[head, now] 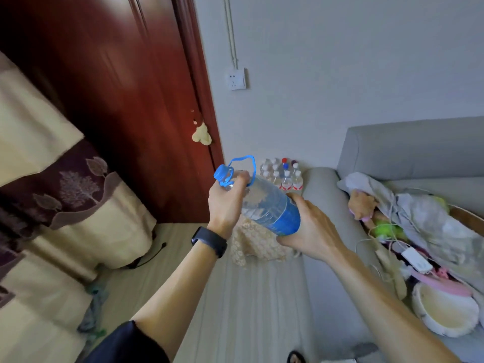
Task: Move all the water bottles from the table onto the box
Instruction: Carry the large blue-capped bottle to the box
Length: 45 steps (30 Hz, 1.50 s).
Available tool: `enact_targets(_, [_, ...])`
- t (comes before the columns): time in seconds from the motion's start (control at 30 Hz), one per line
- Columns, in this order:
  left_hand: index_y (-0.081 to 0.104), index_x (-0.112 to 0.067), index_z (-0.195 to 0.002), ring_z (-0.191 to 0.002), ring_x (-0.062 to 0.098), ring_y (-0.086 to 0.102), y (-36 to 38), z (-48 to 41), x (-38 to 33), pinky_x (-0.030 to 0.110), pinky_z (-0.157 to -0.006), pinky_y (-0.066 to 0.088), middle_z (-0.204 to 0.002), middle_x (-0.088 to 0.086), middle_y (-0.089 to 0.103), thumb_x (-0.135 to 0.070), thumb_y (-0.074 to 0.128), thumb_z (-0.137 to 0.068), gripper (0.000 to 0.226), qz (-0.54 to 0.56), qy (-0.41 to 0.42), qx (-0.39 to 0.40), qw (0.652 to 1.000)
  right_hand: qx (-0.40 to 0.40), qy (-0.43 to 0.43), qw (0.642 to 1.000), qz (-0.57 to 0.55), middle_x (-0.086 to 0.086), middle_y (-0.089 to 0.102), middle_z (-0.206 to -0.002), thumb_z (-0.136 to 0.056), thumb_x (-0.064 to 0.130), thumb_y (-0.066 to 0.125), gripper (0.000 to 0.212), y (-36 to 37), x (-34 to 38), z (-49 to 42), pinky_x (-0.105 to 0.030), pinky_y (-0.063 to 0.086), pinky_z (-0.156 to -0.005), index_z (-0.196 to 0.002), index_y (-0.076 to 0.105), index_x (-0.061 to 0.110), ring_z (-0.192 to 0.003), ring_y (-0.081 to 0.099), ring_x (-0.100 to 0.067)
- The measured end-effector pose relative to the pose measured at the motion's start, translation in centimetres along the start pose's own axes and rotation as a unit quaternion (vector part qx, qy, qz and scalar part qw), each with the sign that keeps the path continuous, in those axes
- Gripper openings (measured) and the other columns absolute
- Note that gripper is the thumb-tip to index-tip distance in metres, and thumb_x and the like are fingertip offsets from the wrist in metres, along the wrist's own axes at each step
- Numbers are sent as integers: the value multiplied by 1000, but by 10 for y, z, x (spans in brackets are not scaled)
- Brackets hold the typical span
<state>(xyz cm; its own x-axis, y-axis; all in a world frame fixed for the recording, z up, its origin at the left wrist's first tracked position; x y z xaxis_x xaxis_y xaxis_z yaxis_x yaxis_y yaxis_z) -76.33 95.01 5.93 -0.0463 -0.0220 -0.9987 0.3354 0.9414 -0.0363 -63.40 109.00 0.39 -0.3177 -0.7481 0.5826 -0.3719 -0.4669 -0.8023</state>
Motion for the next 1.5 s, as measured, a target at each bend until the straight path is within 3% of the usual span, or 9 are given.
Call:
enact_targets(0.3, [73,-25,-80,-83,15,73,58,-160,81,52,-90,57,-82,-6,74,-45,69,-73,22,-53,-79,-14,995,109,25,992,-59,15,60,-115,-60,43,79,87,57,-75,-158,-29,48,-70,-136,37,36,-95,61,-14])
enact_targets(0.63, [64,-26,-84,-84,12,68,88,-364,179,36,-82,56,-79,-10,71,-49,68,-76,25,-179,-142,35,973,200,146,963,-111,19,59,-112,-54,50,84,87,184,-132,-339,-32,54,-75,-128,41,35,-93,62,-1])
enact_targets(0.77, [60,-30,-90,-85,13,66,106,-440,211,27,-73,49,-81,-13,70,-56,64,-73,32,-259,-154,69,951,236,186,948,-102,14,66,-103,-61,45,81,65,214,-144,-397,-28,52,-69,-117,53,29,-85,65,-2])
enact_targets(0.83, [59,-32,-95,-82,14,63,116,-466,227,27,-70,46,-85,-12,68,-54,66,-78,29,-295,-156,87,938,246,206,943,-87,7,64,-121,-72,40,76,65,221,-154,-423,-35,52,-82,-130,50,23,-106,64,-15])
enact_targets(0.93, [53,-32,-99,-77,17,61,129,-501,256,29,-61,46,-87,-8,67,-54,65,-82,30,-342,-159,115,919,260,241,934,-40,-1,44,-151,-90,36,66,71,225,-180,-462,-36,35,-110,-151,35,18,-139,41,-23])
enact_targets(1.17, [51,-35,-104,-78,20,60,157,-586,344,30,-64,45,-92,-4,65,-55,64,-84,31,-367,-176,76,910,138,163,972,94,-11,49,-145,-91,55,53,68,250,-270,-575,-49,33,-114,-143,45,13,-138,39,-37])
enact_targets(1.3, [46,-43,-100,-75,11,57,178,-623,384,20,-56,38,-95,-8,64,-51,69,-83,29,-318,-182,31,930,116,138,972,148,-10,24,-164,-90,68,33,77,290,-308,-625,-55,20,-120,-156,29,28,-152,16,-34])
enact_targets(1.4, [55,-33,-106,-78,10,57,191,-641,408,9,-57,32,-94,-9,63,-44,75,-81,34,-294,-173,-14,940,151,143,964,165,-1,-5,-169,-90,76,29,78,325,-332,-633,-60,5,-121,-158,8,43,-154,-9,-28])
enact_targets(1.5, [58,-29,-111,-86,14,60,199,-654,430,15,-60,38,-98,-6,65,-46,75,-81,39,-292,-171,-33,940,164,148,955,199,5,-25,-165,-89,80,15,79,348,-344,-623,-62,-2,-121,-157,-5,45,-151,-24,-26])
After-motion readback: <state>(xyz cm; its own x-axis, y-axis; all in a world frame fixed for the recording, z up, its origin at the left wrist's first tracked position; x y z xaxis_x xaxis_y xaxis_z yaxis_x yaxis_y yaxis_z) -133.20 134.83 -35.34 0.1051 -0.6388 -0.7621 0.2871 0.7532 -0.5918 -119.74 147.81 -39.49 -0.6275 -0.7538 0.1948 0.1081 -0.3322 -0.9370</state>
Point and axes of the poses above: each hand's wrist, its own z-axis away from the middle knuckle, its own y-axis out of the palm, x = y × z, the point moved 1 cm from there along -z, towards the middle knuckle
